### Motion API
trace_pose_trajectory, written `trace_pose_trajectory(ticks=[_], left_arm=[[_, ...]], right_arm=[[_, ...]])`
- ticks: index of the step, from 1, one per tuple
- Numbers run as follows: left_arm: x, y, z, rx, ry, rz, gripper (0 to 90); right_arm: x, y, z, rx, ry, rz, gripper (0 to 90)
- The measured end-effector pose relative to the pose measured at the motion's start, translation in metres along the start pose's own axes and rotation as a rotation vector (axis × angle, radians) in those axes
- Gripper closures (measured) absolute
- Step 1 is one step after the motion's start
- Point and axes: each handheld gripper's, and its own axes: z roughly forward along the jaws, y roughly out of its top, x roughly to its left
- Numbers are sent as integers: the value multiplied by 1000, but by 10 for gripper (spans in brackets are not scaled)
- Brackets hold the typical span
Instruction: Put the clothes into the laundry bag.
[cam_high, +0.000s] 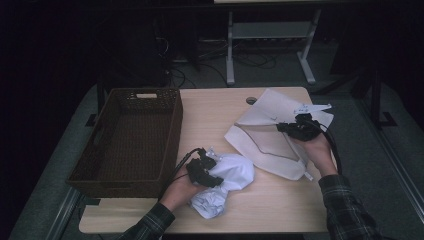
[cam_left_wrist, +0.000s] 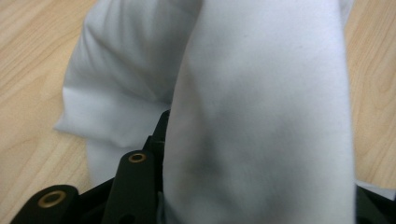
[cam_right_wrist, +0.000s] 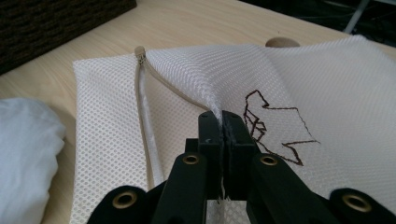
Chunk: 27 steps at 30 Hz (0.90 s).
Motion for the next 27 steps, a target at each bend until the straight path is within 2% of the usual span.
trace_pose_trajectory(ticks=[6, 9, 18, 27], left_arm=[[1, 1, -3, -9, -18, -3, 640], [2, 3, -9, -22, -49, -6, 646], [-4, 8, -20, -40, -43, 36, 648], [-9, 13, -32, -68, -34, 64, 648]], right_arm=[[6, 2, 1, 5, 5, -17, 871], [8, 2, 3, 17, 5, -31, 871], [11, 1, 3, 30, 16, -40, 871], [23, 1, 5, 50, 32, -73, 871]])
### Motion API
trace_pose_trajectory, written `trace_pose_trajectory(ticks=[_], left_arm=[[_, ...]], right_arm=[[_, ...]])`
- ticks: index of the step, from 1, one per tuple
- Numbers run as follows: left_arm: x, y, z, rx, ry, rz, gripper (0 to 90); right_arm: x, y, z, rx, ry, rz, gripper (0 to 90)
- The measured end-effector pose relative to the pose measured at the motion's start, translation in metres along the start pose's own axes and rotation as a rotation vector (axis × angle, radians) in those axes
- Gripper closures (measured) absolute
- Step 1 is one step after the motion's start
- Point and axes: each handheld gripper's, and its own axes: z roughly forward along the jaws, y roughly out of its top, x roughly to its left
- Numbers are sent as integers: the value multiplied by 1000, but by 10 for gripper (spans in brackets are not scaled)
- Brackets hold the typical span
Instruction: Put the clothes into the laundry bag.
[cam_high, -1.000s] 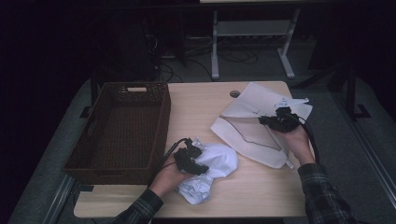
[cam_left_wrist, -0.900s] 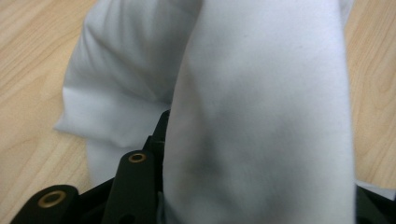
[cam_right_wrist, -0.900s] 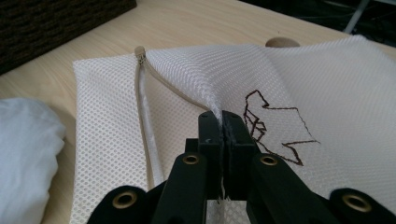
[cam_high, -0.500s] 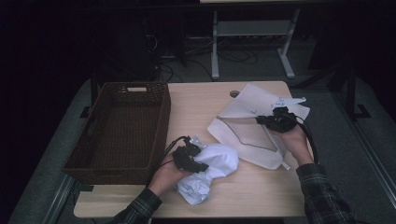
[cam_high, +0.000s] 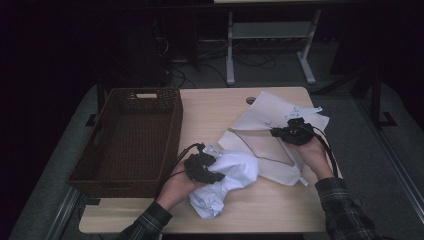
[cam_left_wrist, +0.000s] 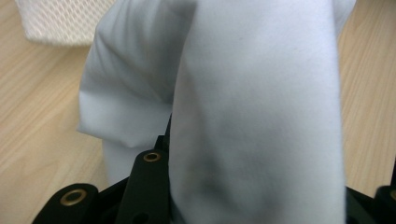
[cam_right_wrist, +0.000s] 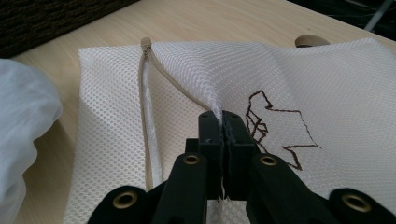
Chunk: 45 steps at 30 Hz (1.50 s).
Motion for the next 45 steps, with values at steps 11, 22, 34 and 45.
trace_pose_trajectory(ticks=[11, 22, 34, 45], left_arm=[[-2, 9, -9, -28, 8, 21, 649], [-1, 19, -8, -37, 14, 28, 649], [-8, 31, 7, -5, 9, 59, 649], [3, 36, 22, 32, 63, 23, 650]], right_arm=[[13, 2, 3, 15, 21, -26, 871], [30, 5, 3, 26, 51, -48, 871], [41, 9, 2, 17, 77, -60, 871], [46, 11, -1, 0, 94, -60, 871]])
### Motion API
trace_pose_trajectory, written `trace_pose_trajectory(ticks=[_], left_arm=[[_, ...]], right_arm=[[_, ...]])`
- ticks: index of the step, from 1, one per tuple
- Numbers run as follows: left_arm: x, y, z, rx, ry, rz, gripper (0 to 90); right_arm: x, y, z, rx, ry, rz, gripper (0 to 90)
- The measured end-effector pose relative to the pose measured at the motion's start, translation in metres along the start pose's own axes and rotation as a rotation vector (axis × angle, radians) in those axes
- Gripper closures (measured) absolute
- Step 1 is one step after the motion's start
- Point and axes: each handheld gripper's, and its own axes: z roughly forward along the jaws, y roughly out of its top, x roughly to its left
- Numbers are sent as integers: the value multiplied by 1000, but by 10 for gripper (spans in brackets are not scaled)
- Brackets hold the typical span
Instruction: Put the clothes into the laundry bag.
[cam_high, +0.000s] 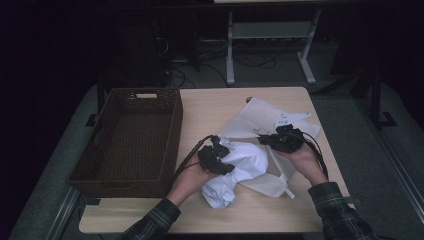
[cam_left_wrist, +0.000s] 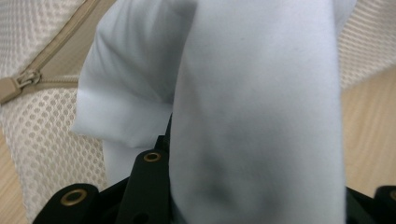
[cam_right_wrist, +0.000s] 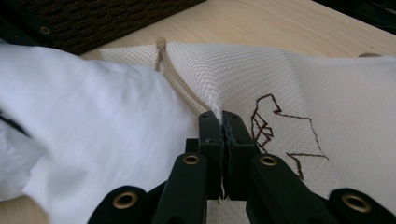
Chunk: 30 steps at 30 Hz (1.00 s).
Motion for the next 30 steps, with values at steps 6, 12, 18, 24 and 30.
trace_pose_trajectory(ticks=[6, 12, 18, 24, 30], left_arm=[[9, -2, 2, 15, 46, -53, 650], [19, -7, 5, 19, 64, -96, 650], [16, -3, 6, 12, 56, -84, 650], [10, 4, 8, 7, 49, -61, 650], [-1, 15, 10, 9, 46, -7, 650]], right_arm=[[3, 2, 1, -4, 10, -4, 872], [8, 5, 3, -6, 22, -14, 872], [11, 8, 4, -15, 29, -17, 872], [11, 10, 2, -37, 39, -10, 872], [12, 11, 1, -47, 46, -13, 872]])
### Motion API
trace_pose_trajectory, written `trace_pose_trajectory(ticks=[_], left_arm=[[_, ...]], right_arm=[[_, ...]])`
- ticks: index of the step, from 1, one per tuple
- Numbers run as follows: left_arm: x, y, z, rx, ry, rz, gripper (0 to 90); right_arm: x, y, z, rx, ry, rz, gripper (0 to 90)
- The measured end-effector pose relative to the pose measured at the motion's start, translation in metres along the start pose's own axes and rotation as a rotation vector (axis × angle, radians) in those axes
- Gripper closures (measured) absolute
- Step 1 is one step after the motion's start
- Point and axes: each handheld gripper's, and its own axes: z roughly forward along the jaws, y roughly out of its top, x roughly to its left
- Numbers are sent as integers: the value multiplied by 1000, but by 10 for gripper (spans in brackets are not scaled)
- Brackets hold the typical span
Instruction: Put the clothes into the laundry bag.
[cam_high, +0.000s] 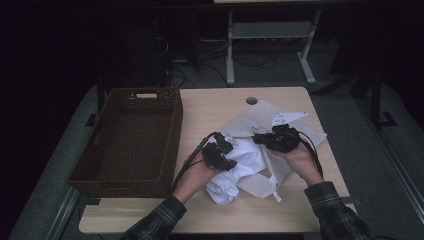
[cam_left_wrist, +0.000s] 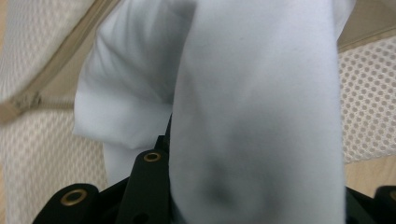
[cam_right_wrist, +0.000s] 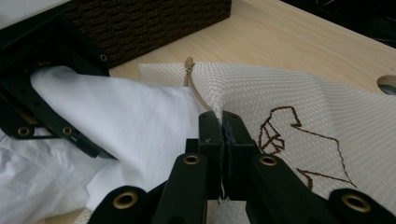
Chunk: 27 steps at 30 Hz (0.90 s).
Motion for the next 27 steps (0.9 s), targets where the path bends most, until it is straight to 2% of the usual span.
trace_pose_trajectory(ticks=[5, 8, 16, 23, 27], left_arm=[[-5, 7, 2, 3, -13, 49, 650], [-5, 10, 5, 6, -14, 49, 649], [5, 20, 12, -5, -4, 20, 649], [20, 23, 22, -10, 14, -51, 648], [25, 22, 28, -5, 5, -67, 645]], right_arm=[[1, 2, -4, -14, 1, 1, 872], [1, 4, -5, -22, 5, 0, 872], [3, 5, -4, -24, 10, -5, 872], [3, 5, -4, -22, 8, -4, 872], [3, 3, 0, -8, 8, -4, 872]])
